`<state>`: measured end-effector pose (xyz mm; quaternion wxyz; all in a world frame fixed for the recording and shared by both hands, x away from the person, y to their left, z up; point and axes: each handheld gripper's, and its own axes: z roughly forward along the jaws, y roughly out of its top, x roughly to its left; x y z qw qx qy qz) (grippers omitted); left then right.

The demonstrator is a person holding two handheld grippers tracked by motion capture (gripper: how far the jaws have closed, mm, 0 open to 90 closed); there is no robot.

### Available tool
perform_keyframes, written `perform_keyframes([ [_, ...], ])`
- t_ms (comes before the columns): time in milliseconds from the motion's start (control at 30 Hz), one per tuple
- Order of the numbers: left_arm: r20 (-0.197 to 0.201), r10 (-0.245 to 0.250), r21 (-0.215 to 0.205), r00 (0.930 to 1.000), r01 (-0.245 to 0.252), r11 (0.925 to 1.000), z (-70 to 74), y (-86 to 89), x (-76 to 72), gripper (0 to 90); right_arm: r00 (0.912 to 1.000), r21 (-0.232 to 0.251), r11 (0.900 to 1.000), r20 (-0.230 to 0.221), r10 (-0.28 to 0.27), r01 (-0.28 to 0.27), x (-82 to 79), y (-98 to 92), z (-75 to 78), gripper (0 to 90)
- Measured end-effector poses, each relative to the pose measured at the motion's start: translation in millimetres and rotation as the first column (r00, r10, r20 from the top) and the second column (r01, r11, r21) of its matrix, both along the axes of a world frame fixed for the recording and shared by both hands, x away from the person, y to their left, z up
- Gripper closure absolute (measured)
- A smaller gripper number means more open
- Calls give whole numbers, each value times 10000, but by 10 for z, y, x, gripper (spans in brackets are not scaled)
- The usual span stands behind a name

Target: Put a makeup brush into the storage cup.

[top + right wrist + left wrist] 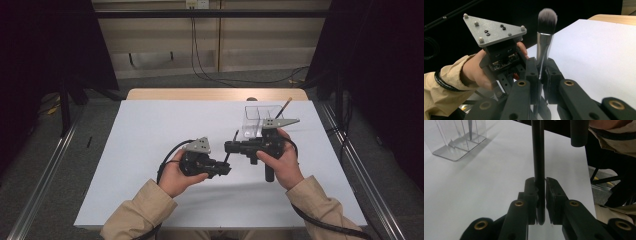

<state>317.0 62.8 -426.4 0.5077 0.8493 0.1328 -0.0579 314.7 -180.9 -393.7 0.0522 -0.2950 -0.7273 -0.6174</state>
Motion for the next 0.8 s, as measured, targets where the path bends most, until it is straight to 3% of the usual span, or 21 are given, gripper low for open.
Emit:
perform_keyframes([
  [433, -32, -32, -236, 10000, 31, 9997, -27, -58, -10, 766, 9997, 149, 9996, -47, -244, 245, 17, 13, 1, 841],
  [800, -340, -25, -570, 9994, 6, 9984, -35, -51, -11, 707, 9997, 284, 9993, 20, -249, 249, 19, 1, 3, 841],
])
